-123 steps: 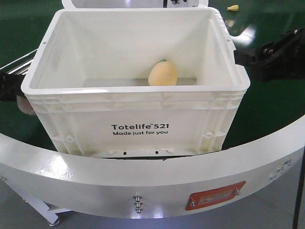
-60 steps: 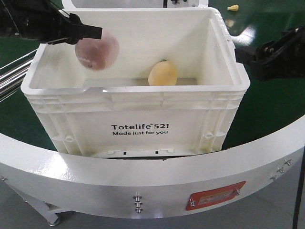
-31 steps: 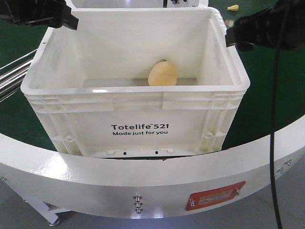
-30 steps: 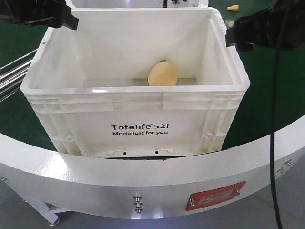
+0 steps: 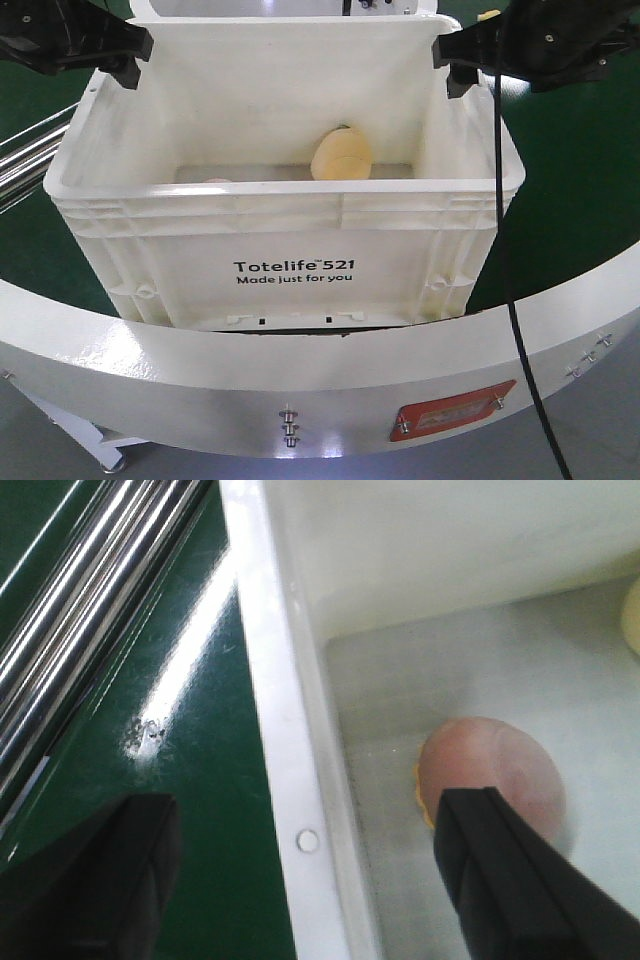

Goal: Place moving items into box and shelve
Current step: 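Lower both grippers onto the tote's side rims and grip them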

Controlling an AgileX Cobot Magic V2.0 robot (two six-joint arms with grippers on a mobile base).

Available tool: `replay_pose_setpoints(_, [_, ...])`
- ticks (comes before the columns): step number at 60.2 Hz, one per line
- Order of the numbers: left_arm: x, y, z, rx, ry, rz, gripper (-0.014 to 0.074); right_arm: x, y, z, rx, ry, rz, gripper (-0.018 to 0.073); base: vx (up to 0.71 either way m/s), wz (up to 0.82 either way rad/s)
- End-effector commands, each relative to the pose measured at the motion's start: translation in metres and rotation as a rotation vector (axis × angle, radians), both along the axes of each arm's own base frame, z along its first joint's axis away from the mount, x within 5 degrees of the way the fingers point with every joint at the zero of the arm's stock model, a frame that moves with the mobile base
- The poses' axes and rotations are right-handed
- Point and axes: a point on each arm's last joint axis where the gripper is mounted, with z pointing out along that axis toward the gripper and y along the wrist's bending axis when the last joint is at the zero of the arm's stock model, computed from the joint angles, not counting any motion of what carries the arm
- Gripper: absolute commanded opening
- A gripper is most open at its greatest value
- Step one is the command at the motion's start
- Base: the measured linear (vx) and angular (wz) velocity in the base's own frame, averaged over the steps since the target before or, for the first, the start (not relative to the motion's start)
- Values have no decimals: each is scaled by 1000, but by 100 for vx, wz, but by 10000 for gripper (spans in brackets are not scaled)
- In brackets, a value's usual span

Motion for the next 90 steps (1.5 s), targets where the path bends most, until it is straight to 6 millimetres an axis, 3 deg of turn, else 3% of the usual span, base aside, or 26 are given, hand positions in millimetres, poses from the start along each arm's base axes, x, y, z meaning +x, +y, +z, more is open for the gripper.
replay_pose_setpoints(1, [-3,9,22,-15,-98,36,608,2,-1,20,16,-96,18,587,0,0])
replay_pose_setpoints(8, [4,15,14,-14,-69,58,605,11,2,7,7,-65,17,587,0,0])
replay_pose_setpoints(29, [20,7,-15,-39,36,53,590,27,9,-19,-5,-2,17,587,0,0])
replay_pose_setpoints(45, [19,7,-18,-32,66,56,590,26,8,-19,-5,4,12,583,0,0])
replay_pose_setpoints(60, [19,7,-18,-31,71,57,590,23,7,0,-2,0,4,538,0,0])
replay_pose_setpoints(90, [17,7,-19,-27,87,59,587,22,7,-9,-15,76,-8,441,0,0])
